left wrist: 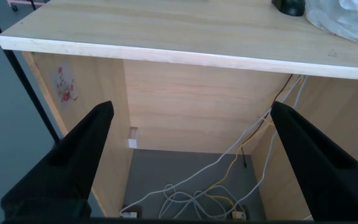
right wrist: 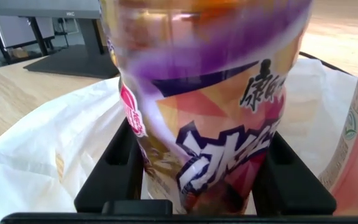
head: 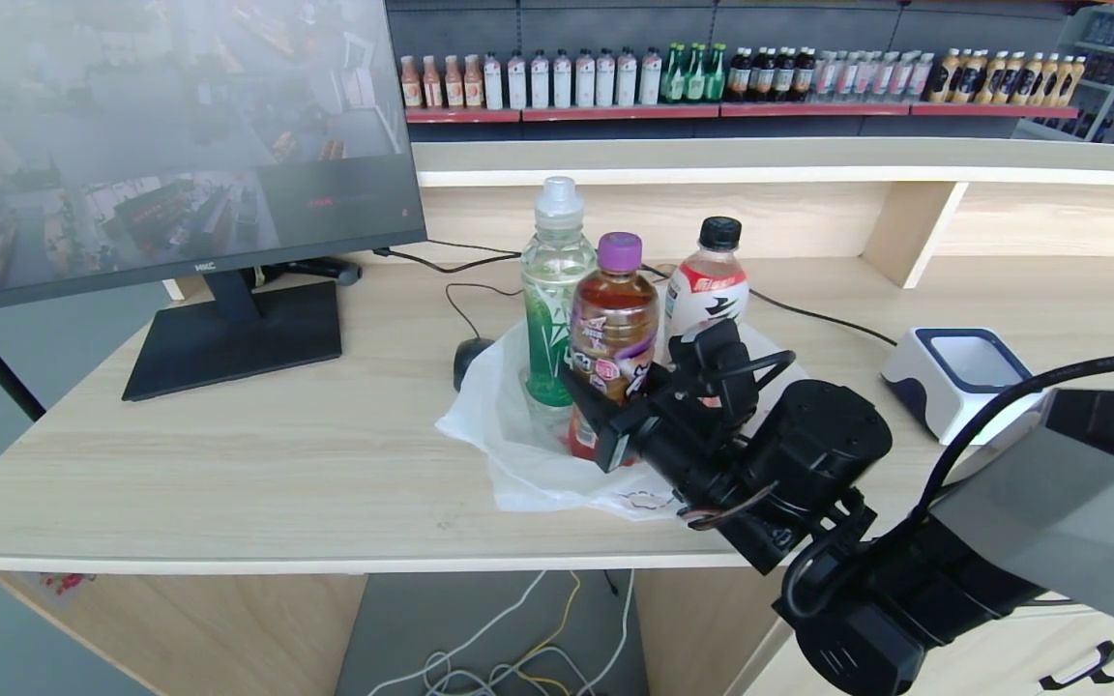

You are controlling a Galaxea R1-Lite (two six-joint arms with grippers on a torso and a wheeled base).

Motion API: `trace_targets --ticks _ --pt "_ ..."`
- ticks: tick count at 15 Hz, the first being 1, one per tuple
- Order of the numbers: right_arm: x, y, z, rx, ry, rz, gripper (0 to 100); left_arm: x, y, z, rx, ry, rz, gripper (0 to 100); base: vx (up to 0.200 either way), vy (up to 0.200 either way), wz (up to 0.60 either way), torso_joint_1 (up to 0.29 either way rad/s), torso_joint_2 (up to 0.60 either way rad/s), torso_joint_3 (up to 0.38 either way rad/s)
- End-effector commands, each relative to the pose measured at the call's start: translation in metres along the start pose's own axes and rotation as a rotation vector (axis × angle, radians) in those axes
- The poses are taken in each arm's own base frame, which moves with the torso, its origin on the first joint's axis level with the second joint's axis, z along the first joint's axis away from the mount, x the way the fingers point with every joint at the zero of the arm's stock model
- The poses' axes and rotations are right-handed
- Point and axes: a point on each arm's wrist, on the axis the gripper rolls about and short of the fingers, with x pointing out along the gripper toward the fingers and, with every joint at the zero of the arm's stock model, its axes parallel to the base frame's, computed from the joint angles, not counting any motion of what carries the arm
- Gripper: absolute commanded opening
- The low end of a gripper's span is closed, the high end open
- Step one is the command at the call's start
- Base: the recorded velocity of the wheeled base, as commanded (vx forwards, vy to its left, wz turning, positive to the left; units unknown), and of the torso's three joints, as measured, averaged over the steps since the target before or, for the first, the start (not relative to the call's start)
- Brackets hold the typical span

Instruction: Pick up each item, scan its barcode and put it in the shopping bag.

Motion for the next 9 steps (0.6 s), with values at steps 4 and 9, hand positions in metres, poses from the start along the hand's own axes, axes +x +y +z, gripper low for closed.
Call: trace_targets --ticks 4,9 --pt "0.0037 0.0007 0.0003 0.007 -0.012 0.001 0 0.0000 0.0000 0.0000 -0.001 0.000 0.001 100 0.000 0.000 0.00 0.000 0.00 0.000" --pt "-0.0004 -0.0001 -0.0060 0.020 0.018 -0.003 100 0.0000 0.0000 0.0000 0.001 0.000 0.001 100 0.000 0.000 0.00 0.000 0.00 0.000"
